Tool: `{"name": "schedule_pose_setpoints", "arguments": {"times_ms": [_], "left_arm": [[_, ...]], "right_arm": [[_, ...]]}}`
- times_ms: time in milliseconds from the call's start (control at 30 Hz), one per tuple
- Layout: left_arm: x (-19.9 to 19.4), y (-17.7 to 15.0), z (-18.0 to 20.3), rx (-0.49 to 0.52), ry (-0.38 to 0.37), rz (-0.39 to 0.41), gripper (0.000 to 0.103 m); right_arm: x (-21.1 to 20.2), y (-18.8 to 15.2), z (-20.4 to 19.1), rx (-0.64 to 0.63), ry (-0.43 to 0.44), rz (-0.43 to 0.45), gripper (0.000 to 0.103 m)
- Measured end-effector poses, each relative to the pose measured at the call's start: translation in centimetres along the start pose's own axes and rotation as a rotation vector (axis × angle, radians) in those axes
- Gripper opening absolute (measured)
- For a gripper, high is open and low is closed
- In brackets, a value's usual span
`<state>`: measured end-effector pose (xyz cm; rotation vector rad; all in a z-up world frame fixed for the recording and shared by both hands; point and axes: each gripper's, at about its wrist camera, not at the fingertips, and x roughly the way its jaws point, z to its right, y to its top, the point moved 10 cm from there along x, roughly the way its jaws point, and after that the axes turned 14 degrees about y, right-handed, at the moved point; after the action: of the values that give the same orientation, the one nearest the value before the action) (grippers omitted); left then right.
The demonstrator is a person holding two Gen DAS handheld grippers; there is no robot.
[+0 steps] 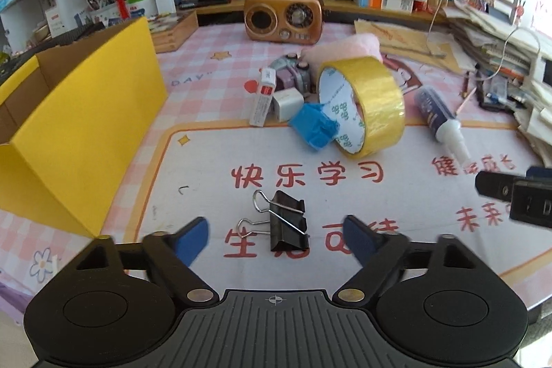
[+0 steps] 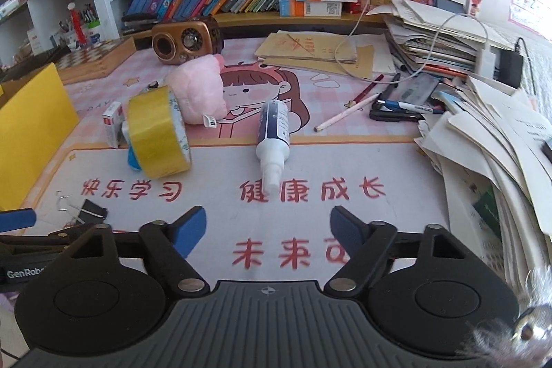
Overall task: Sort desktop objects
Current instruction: 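Reach the left gripper to the black binder clip while the right gripper reaches the white glue bottle, then close the left gripper on the binder clip while the right gripper grasps the glue bottle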
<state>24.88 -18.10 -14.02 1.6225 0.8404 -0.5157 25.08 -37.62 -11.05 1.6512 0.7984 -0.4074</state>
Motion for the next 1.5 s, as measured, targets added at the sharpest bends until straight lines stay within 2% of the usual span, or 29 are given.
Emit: {"name": "schedule_pose_setpoints", "arguments": {"times_ms": [100,200,267,500,533,567,1067,1133,1400,1500], "left_arm": [[1.0,0.0,0.3,0.003,0.003,-0.015,0.066],[1.7,0.1,0.5,0.000,0.008,-0.024,0.056],[2.0,0.1,0.6,-0.001,0.005,-0.030,0.044],[2.0,0.4,1.1,0.017,-0.003,-0.018,0.038],[2.0,0.4,1.1,0.023,-0.005,-0.014,0.034],[1.8,0.5,1.2,0.029,-0.014,-0.008,0.024],[0.2,2.5,-0.9,-0.088,-0.043,0.033,0.024],[0.0,2.6,-1.1,-0.097,-0.047,0.033,0.024],[-0.6,2.8,-1.8,-0.110,-0.047,0.044,0.024],[-0.9,2.9,-2.0,-0.118,-0.052,0.048,0.024]], "right_arm": [[1.2,0.6,0.6,-0.011,0.003,-0.012,0.066],[2.1,1.3,0.9,-0.023,0.011,-0.015,0.065],[2.6,1.7,1.1,-0.027,0.017,-0.016,0.065],[4.9,2.8,1.5,-0.053,0.032,-0.029,0.065],[5.2,2.9,1.5,-0.057,0.032,-0.033,0.065],[5.5,2.9,1.6,-0.059,0.032,-0.035,0.065],[8.3,5.1,2.5,-0.094,0.014,-0.038,0.065],[8.9,5.4,2.6,-0.099,0.012,-0.040,0.062],[10.9,6.3,3.0,-0.085,0.020,-0.076,0.036],[11.1,6.1,3.1,-0.078,0.017,-0.086,0.033]]}}
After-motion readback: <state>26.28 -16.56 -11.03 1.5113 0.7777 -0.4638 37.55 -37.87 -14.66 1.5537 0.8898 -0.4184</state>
